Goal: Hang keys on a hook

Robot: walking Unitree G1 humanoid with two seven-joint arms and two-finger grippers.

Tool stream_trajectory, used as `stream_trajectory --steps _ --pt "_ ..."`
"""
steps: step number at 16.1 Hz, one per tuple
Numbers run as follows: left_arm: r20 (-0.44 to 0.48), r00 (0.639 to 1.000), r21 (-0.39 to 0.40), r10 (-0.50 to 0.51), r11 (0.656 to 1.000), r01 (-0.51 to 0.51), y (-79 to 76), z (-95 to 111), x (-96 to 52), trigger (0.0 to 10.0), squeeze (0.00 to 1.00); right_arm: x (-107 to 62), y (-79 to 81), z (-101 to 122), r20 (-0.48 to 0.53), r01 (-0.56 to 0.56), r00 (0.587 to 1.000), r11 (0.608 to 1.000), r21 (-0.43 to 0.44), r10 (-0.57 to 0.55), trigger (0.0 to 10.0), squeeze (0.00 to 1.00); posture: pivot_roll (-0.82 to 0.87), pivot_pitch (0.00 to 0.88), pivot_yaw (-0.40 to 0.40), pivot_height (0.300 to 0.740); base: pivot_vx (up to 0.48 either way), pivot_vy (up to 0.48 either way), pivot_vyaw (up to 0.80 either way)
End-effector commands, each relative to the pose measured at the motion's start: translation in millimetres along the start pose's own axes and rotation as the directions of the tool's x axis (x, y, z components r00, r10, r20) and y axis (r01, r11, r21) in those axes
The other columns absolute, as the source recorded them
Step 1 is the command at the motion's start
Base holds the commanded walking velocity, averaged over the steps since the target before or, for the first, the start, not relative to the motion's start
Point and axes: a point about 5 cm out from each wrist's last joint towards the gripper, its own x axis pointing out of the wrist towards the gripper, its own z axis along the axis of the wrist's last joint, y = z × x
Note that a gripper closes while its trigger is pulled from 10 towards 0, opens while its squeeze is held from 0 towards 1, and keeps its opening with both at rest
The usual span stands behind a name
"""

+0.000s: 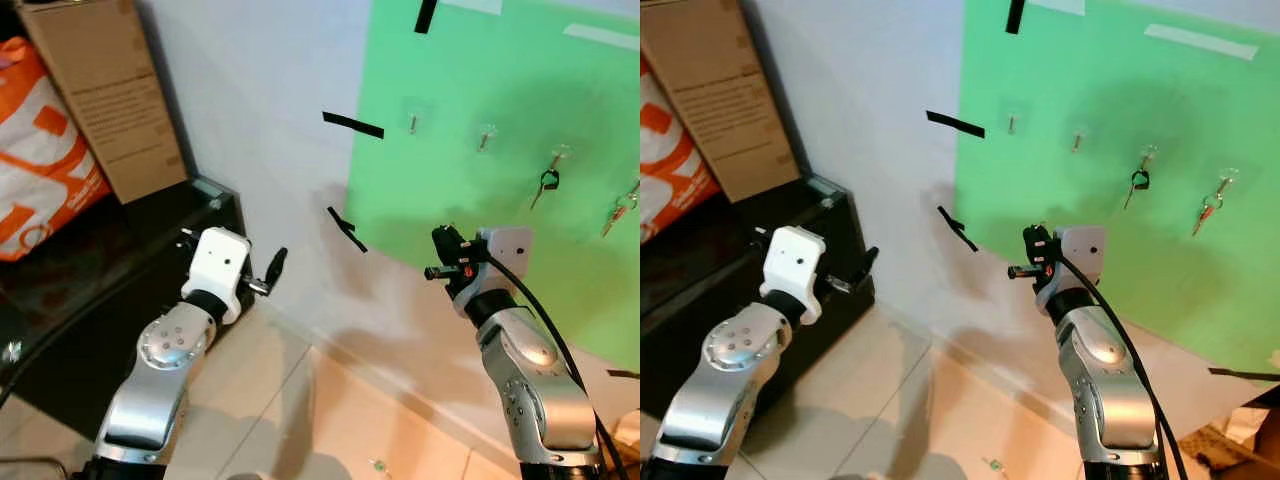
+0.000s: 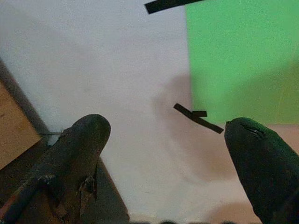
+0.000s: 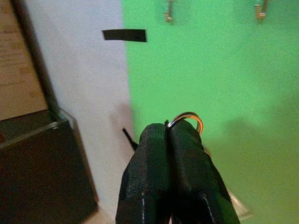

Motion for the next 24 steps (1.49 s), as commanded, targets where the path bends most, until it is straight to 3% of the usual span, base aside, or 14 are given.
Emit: stream_trajectory --steps 1,5,7,11,13,19,24 --pt "0.012 1.000 0.004 0.003 1.000 -0.004 4.4 2.6 -0.9 10.0 0.00 2.0 3.3 3.8 0.025 -0.013 1.000 1.000 0.013 0.013 10.0 0.00 0.04 0.000 -0.020 0.740 0.000 0.000 0.00" --pt "0.017 1.000 0.006 -0.009 1.000 0.009 4.6 2.9 -0.3 10.0 0.00 2.9 5.8 5.8 0.043 -0.022 0.999 0.999 0.031 0.020 10.0 0.00 0.04 0.000 -0.014 0.740 0.272 0.000 0.00" --pt "0.021 1.000 0.006 -0.016 1.000 0.016 5.6 4.1 0.3 10.0 0.00 5.6 7.9 8.3 0.047 -0.034 0.998 0.998 -0.046 0.036 10.0 0.00 0.04 0.000 -0.013 0.740 0.300 0.000 0.21" --pt "0.022 0.999 0.006 -0.024 1.000 0.024 6.2 4.7 0.2 10.0 0.00 6.8 4.1 7.9 0.060 0.004 0.998 1.000 0.028 -0.006 10.0 0.00 0.04 0.000 -0.015 0.740 0.318 0.000 0.40" --pt "0.019 0.999 0.010 -0.039 0.999 0.039 5.1 4.1 0.2 10.0 0.00 6.4 3.5 8.5 0.064 0.003 0.998 1.000 0.021 -0.004 10.0 0.00 0.04 0.000 -0.014 0.740 0.322 0.000 0.00" --pt "0.020 0.986 0.016 -0.163 0.987 0.163 -1.8 5.3 2.9 10.0 0.00 3.1 -1.9 12.4 0.092 0.030 0.995 0.999 0.042 -0.034 10.0 0.00 0.03 0.000 0.001 0.740 0.098 0.000 0.00" --pt "0.036 0.934 -0.005 -0.356 0.934 0.357 -9.0 10.2 0.0 10.0 0.00 8.5 -7.8 22.8 0.141 0.093 0.985 0.995 0.045 -0.098 10.0 0.00 0.03 0.000 -0.005 0.740 0.000 0.000 0.00"
